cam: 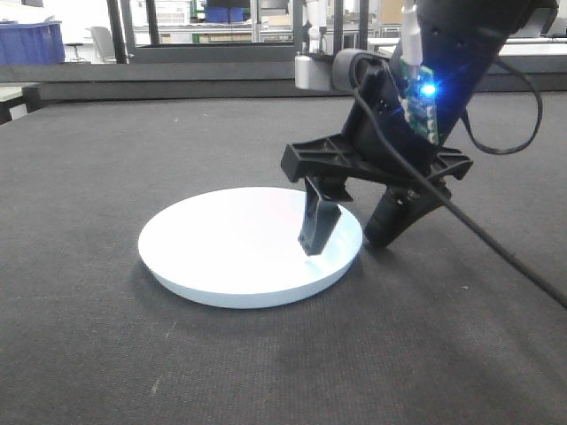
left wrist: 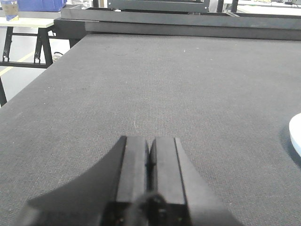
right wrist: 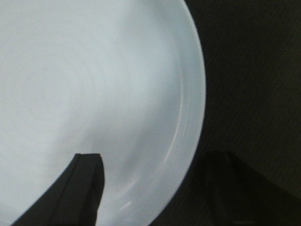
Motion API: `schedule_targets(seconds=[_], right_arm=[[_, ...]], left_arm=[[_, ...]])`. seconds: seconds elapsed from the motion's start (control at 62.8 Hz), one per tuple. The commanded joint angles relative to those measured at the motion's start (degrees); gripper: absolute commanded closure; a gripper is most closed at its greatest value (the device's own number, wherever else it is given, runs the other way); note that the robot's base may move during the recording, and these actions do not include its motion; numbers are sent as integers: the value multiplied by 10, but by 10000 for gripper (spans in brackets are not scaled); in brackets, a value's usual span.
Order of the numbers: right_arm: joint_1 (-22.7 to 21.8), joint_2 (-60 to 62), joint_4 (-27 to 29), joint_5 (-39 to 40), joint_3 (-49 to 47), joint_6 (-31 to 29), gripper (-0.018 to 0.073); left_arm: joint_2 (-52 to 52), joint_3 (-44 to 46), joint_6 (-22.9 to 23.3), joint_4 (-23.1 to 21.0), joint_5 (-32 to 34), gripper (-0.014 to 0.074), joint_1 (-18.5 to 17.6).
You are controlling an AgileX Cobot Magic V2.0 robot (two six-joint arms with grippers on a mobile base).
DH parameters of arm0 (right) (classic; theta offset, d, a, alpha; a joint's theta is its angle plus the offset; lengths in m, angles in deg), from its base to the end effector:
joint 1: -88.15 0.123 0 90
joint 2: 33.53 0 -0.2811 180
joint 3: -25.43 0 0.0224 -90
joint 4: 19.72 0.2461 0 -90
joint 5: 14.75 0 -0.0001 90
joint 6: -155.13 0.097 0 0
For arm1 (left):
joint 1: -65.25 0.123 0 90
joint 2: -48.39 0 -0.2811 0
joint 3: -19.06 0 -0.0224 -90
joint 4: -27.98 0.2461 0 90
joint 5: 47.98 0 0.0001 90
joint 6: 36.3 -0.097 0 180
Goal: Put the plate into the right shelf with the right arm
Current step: 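Lower the right gripper to the white plate's rim and close on it, then lift the white plate upright off the table with the right gripper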
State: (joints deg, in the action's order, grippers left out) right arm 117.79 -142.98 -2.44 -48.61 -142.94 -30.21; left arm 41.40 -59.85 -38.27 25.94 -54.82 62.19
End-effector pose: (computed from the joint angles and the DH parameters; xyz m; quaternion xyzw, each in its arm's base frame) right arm 0.3034 0.1911 0.1944 -0.1912 0.9516 0.1515 0.1868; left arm 0.0616 -0.0037 0.1924 0.0204 0.7235 -0.0203 0.6897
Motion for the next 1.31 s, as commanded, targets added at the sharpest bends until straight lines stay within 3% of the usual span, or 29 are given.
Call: schedule_targets(seconds=[0.0, 0.542, 0.876, 1.067, 1.291], right_arm=[[-1, 22, 8, 23, -19, -6, 62], [-20, 19, -1, 8, -19, -6, 511], [-75, 104, -1, -31, -19, -6, 502], [-76, 230, -4, -19, -17, -6, 502], [-76, 395, -53, 31, 26, -6, 502]], left_arm=[[4, -6, 2, -4, 48, 643, 1], [4, -6, 2, -4, 48, 643, 1], [4, -6, 2, -4, 48, 643, 1], [4, -6, 2, -4, 48, 643, 1], [4, -6, 2, -4, 48, 643, 1]])
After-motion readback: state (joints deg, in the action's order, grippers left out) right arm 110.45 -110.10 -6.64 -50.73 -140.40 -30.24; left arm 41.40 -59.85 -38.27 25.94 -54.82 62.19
